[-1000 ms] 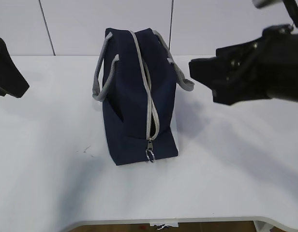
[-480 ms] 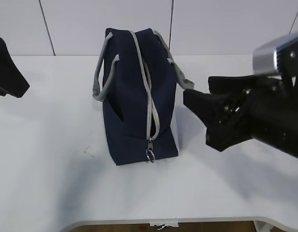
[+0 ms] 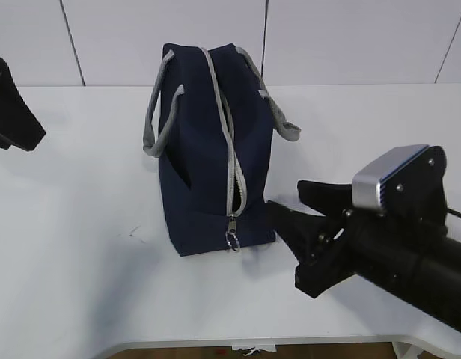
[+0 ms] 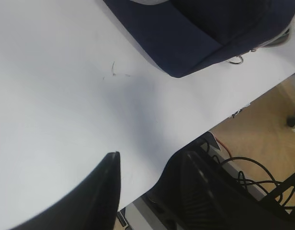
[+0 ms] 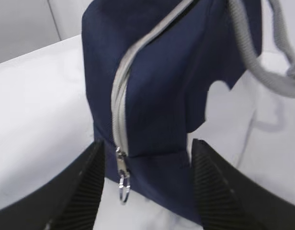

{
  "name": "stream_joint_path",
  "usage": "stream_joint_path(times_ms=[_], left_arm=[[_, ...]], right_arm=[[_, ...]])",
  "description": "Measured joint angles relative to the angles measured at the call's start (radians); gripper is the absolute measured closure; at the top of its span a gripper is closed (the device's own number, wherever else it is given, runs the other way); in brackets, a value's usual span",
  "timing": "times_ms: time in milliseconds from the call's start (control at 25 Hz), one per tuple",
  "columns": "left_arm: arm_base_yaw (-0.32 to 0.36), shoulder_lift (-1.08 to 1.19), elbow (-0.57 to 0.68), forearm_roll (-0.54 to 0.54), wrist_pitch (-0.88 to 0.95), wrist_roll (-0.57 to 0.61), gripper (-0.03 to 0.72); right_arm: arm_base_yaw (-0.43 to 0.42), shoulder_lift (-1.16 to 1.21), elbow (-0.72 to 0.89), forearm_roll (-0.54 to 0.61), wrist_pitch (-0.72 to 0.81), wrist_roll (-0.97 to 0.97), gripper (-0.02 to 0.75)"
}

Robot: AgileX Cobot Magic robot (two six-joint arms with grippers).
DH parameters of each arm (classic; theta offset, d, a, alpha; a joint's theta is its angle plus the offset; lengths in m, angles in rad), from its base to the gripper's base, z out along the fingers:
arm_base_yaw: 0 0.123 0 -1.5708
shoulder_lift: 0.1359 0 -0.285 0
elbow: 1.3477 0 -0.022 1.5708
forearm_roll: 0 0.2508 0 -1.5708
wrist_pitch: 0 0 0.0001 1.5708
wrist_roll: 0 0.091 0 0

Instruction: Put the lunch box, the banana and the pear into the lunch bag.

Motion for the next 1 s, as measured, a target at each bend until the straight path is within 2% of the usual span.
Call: stream_joint_path(times_ms=[200,520,1000], left_arm=[[0.0,0.0,0.0,0.0,0.0,-0.002,0.37],[0.0,0.0,0.0,0.0,0.0,-0.005,0.37],[0.0,0.0,0.0,0.0,0.0,-0.009,0.371]], right_arm=[[0.0,0.14,0.0,-0.059,-0.14,0.039,0.29],[0.0,0.297,-0.002,-0.111,-0.226,0.081,0.29],[0.0,0.415,-0.102,-0.129,-0.238,0.134,0.29]])
